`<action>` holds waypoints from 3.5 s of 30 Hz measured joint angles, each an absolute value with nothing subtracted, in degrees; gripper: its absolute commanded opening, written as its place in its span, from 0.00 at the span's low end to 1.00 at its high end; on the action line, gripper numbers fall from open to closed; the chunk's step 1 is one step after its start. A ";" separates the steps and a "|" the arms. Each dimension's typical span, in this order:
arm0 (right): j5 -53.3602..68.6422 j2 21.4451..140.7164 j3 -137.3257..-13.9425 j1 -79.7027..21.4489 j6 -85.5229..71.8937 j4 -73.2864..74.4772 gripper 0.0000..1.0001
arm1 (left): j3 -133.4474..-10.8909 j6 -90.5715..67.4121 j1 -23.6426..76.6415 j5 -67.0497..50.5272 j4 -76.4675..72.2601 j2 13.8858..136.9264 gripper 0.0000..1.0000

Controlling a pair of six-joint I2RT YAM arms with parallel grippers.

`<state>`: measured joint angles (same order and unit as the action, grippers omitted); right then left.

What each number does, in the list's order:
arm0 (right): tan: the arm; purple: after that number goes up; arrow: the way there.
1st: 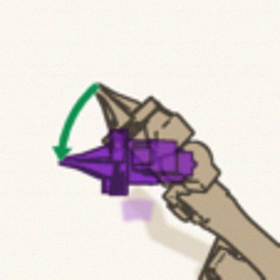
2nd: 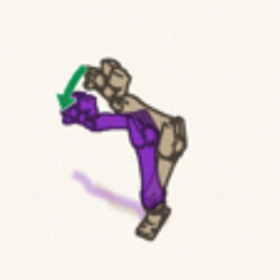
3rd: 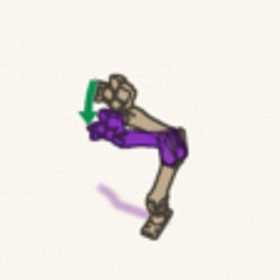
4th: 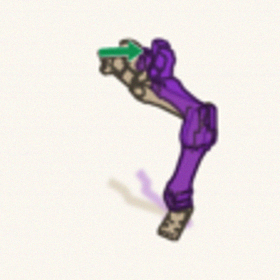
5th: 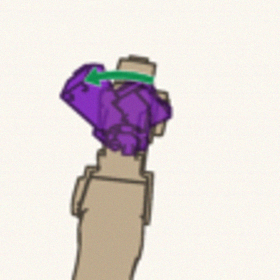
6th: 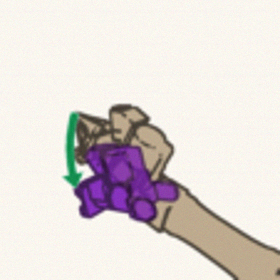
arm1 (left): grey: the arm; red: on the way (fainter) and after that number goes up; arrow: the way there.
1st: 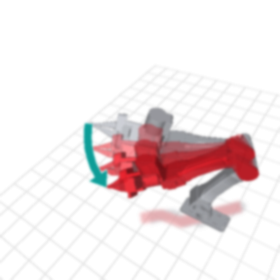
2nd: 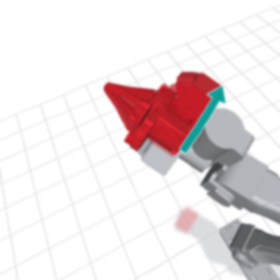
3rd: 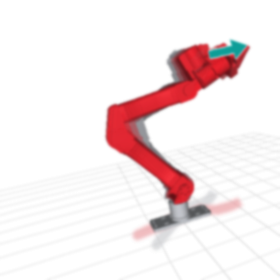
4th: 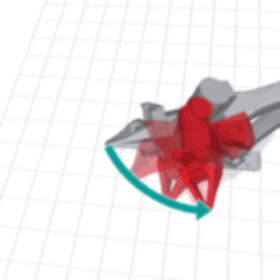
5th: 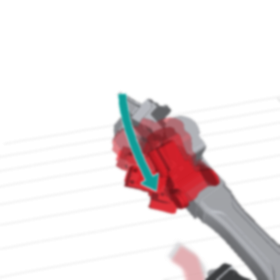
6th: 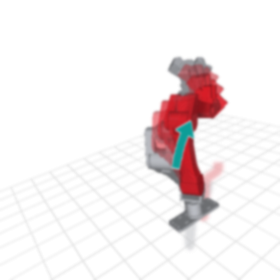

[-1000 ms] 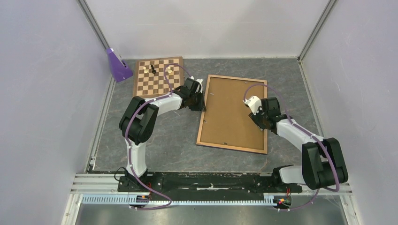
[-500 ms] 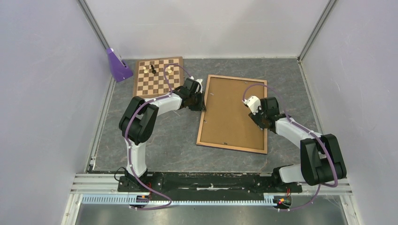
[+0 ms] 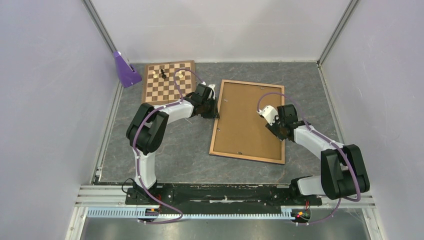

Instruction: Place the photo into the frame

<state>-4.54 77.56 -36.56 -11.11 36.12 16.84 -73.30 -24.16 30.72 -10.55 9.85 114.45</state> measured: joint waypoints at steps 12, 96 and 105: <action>-3.84 79.35 -38.87 -10.92 37.08 19.51 0.42 | -72.73 -24.36 30.65 -10.63 9.08 114.24 0.02; 13.17 122.74 -81.34 -25.67 22.09 -3.18 0.42 | -73.23 -22.20 29.69 -15.35 9.26 114.72 0.02; 12.60 122.17 -80.49 -26.15 22.09 -3.40 0.42 | -73.23 -22.20 29.69 -15.35 9.26 114.72 0.02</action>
